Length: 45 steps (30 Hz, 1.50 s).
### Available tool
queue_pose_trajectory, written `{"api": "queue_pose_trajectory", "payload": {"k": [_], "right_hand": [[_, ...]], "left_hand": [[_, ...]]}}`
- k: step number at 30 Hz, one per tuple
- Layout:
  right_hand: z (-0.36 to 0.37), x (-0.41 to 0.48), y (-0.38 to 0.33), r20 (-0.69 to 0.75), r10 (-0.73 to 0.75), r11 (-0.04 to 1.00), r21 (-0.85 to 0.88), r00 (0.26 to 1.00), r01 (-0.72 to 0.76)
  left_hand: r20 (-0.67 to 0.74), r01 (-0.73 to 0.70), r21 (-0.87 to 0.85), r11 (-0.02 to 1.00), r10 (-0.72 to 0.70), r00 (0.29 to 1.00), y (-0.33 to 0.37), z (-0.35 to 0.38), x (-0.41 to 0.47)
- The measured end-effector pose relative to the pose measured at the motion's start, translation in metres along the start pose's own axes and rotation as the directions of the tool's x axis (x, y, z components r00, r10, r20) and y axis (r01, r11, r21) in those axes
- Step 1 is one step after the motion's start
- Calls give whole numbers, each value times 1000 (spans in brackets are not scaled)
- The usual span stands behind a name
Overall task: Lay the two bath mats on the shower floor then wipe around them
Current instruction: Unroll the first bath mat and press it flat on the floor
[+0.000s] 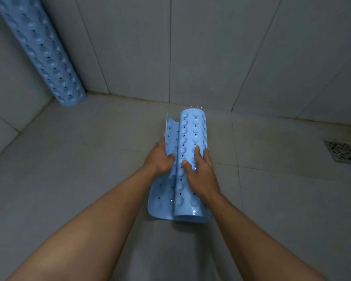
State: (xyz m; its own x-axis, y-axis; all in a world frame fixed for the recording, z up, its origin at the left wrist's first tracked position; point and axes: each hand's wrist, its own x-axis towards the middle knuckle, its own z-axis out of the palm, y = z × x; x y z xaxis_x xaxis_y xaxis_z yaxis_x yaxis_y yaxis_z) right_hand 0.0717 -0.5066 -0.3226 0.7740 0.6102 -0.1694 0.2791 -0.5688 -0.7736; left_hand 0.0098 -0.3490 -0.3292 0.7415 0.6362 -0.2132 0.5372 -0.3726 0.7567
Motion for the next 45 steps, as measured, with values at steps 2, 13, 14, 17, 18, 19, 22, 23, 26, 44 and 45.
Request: {"api": "queue_pose_trajectory", "payload": {"k": [2, 13, 14, 17, 18, 19, 22, 23, 26, 44, 45], "right_hand": [[0, -1, 3, 15, 2, 999, -43, 1000, -1], [-4, 3, -3, 33, -67, 998, 8, 997, 67], [-4, 3, -1, 30, -51, 999, 10, 998, 50], [-2, 2, -1, -13, 13, 995, -99, 1000, -14], [-1, 1, -4, -35, 24, 979, -201, 999, -31], [-1, 0, -8, -59, 30, 952, -302, 998, -46], [2, 1, -15, -83, 44, 916, -395, 996, -73], [3, 1, -15, -71, 49, 925, -374, 996, -72], [8, 2, -17, 14, 46, 917, -397, 999, -37], [2, 6, -6, 29, 70, 977, -205, 997, -63], [1, 6, -6, 15, 68, 978, -200, 998, -64]], "left_hand": [[-3, 12, 144, 990, -12, 1000, -5, -9, -6], [229, 6, 561, 828, -163, 960, -33, 25, -25], [226, 0, 595, 804, -167, 960, -37, 28, -25], [199, -20, 643, 766, -142, 970, -47, 30, -26], [192, -24, 650, 760, -134, 972, -49, 27, -26], [188, -21, 657, 754, -137, 973, -52, 24, -25], [181, 17, 675, 738, -187, 966, -60, 12, -26], [181, 32, 678, 735, -209, 961, -62, 7, -26], [159, 80, 678, 731, -252, 954, -58, 0, -28], [213, -40, 652, 757, -133, 968, -63, 5, -17], [207, -39, 655, 755, -130, 970, -63, 6, -18]]}}
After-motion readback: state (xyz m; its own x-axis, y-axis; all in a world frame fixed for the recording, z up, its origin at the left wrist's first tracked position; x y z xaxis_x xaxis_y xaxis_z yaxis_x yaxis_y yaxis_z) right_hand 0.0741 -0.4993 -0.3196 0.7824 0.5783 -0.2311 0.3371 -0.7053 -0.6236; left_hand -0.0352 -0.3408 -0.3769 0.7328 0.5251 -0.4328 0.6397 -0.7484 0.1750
